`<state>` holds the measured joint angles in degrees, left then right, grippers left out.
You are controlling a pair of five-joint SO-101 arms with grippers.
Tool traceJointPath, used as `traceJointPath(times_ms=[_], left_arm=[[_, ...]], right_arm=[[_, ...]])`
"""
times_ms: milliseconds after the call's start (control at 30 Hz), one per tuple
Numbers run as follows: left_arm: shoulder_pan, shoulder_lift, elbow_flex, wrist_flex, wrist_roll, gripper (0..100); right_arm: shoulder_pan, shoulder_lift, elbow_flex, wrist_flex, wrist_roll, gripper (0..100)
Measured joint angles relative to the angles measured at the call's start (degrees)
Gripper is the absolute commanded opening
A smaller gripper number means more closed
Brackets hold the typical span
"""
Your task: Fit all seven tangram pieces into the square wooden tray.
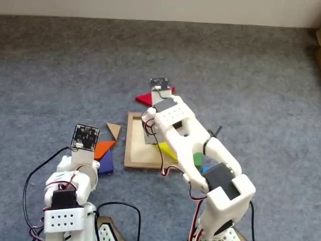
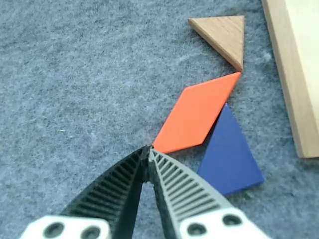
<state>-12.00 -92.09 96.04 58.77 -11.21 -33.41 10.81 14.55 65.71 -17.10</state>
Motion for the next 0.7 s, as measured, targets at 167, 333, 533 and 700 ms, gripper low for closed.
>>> traceJointPath(times_ms=[167, 333, 533, 700], left_arm=[[0.0, 0.0, 0.0, 0.0, 0.0, 1], [0.0, 0.0, 0.0, 0.0, 0.0, 1], [0.0, 0.0, 0.0, 0.0, 0.0, 1], [0.0, 0.0, 0.0, 0.0, 0.0, 1]], right_arm=[[0.0, 0.0, 0.0, 0.0, 0.0, 30.5], [0.0, 0.0, 0.0, 0.0, 2.5, 24.3], [-1.8, 0.0, -0.3, -0.6, 10.0, 4.3], [-4.2, 0.0, -1.1, -3.5, 15.1, 3.3]])
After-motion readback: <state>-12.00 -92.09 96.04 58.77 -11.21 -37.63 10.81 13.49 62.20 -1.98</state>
